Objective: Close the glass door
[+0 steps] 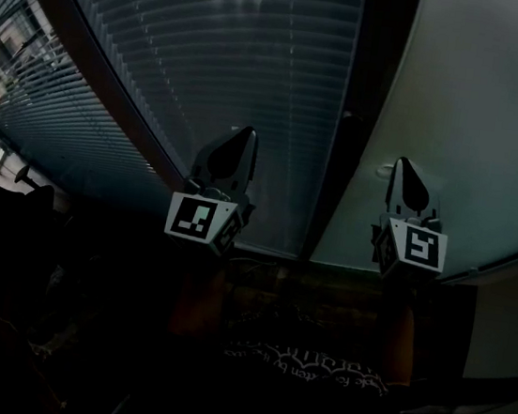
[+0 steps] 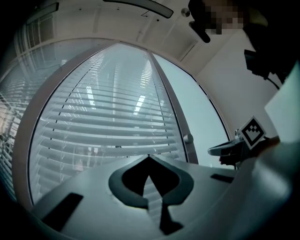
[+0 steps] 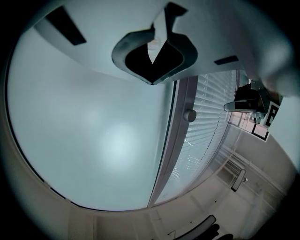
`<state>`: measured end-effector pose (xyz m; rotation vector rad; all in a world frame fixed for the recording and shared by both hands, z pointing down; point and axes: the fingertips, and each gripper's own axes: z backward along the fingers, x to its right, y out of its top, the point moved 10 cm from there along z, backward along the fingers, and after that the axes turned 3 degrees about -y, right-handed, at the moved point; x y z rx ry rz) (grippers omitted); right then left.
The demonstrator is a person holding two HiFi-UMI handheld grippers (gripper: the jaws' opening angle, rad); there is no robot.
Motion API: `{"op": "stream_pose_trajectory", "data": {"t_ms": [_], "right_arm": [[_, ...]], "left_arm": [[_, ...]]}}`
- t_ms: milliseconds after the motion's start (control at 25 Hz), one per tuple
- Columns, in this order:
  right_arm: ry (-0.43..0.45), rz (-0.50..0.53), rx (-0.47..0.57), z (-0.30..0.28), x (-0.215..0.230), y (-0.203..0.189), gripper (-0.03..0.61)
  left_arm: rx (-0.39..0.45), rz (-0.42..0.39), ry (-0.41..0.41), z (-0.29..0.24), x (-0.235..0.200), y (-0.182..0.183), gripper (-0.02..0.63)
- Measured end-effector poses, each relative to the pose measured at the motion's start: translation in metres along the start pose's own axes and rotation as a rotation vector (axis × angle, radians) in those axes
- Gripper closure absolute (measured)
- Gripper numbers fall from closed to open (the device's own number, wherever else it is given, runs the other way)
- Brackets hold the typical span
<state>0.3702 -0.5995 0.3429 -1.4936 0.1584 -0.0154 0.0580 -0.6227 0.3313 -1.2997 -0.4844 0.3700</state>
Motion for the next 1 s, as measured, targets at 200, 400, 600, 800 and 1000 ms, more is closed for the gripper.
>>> {"op": "stream_pose_trajectory", "data": {"t_ms": [200,400,600,800,1000], "right_arm": [[-0.013,0.041,0.018,0.003,0.002,0.012,0.577],[-0.012,0.047,0.03,0.008,0.001,0.008,0.577],[0.014,0.048,0.04,0.008,0.001,0.011,0.577],[0.02,0.051,0.037,0.01,0.005,0.008,0.577],[0.013,0.056,0.03,0.013,0.011,0.017,0.577]], "left_arm": [[0.002,0.008,0.003,-0.003,0.0,0.004,0.612],[-0.012,0.0,-0.001,0.001,0.004,-0.001,0.612],[-0.008,0.015,-0.001,0.0,0.0,-0.001,0.612],[-0.01,0.007,-0.033,0.001,-0.005,0.002,0.612],[-0.028,-0.033,-0.046,0.004,-0.009,0.016,0.612]]}}
